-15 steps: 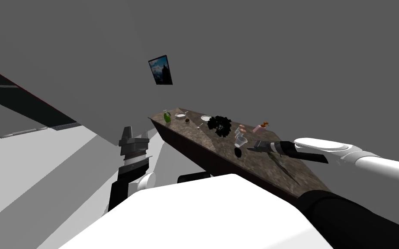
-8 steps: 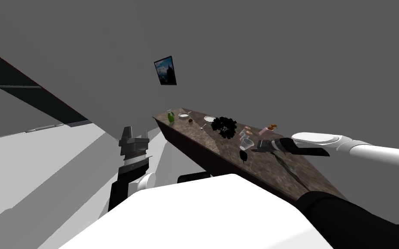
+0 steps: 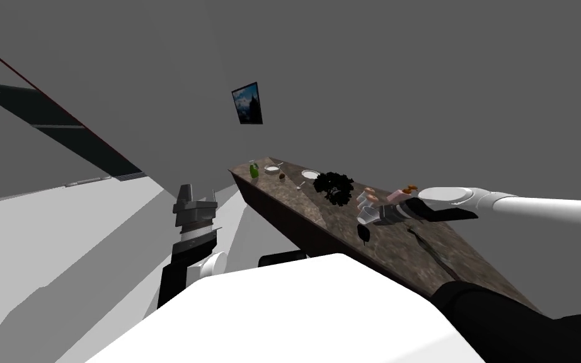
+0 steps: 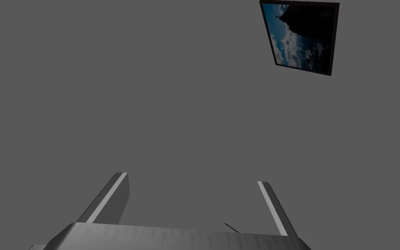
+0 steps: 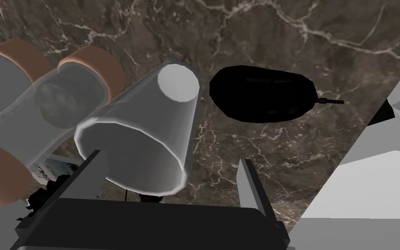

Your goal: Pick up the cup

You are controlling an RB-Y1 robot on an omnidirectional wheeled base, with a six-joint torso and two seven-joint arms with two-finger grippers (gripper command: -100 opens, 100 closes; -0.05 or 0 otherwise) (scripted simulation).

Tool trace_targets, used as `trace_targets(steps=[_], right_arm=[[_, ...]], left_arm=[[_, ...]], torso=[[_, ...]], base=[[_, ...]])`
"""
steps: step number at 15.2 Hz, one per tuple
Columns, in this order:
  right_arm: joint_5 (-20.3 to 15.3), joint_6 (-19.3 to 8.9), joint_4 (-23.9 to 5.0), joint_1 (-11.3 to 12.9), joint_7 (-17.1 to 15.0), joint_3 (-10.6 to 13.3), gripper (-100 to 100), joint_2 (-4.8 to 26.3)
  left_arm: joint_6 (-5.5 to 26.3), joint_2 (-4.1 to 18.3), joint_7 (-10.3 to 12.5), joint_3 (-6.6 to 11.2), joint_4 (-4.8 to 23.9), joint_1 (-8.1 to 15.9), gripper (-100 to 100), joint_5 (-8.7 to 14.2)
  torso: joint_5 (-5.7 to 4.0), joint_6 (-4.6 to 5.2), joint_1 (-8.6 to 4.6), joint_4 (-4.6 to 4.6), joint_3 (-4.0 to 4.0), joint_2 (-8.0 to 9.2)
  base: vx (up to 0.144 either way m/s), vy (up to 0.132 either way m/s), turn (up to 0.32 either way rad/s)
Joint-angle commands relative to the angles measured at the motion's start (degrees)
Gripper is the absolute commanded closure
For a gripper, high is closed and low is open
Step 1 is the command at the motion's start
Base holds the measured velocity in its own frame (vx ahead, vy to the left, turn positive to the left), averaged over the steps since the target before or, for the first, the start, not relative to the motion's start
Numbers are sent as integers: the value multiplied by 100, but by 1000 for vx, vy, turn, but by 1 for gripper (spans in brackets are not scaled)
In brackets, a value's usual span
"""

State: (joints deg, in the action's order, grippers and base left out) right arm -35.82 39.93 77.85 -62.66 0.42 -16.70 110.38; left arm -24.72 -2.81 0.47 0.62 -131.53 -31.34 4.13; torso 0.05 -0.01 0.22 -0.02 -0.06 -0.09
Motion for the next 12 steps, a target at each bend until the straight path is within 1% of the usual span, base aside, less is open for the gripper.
trace_targets(steps=[1,2,3,4,6,8,9,10,11,12], right_arm=[[14,38,-108,-185,58,84,-100,279],[14,38,-108,-185,58,84,-100,279],[-40,79,-165,-293,58,115,-100,416],[-40,79,-165,-293,58,115,-100,416],[-126,144,-250,-467,58,172,-100,622],[-184,191,-304,-590,57,218,-100,757],[-184,191,-304,-590,57,218,-100,757],[-202,174,-264,-525,0,215,-100,727],[-169,124,-300,-623,100,253,-100,549],[-161,99,-312,-658,143,274,-100,451]], left_arm=[[0,0,0,0,0,0,0,0],[0,0,0,0,0,0,0,0],[0,0,0,0,0,0,0,0],[0,0,0,0,0,0,0,0],[0,0,0,0,0,0,0,0],[0,0,0,0,0,0,0,0],[0,0,0,0,0,0,0,0],[0,0,0,0,0,0,0,0],[0,0,0,0,0,0,0,0],[0,0,0,0,0,1,0,0]], torso=[[0,0,0,0,0,0],[-1,0,-1,0,1,1],[-1,1,-1,0,1,2],[-1,0,-1,1,2,3],[-1,1,-2,2,4,8],[0,1,0,2,4,6],[-1,1,-1,2,4,6],[-1,2,-3,2,4,7],[-2,3,-7,3,6,11],[-3,1,-9,3,8,14]], base=[[30,29,71],[27,29,57],[23,30,56],[17,27,49],[16,31,68],[26,31,66],[21,23,20],[11,12,4],[5,10,153],[2,9,267]])
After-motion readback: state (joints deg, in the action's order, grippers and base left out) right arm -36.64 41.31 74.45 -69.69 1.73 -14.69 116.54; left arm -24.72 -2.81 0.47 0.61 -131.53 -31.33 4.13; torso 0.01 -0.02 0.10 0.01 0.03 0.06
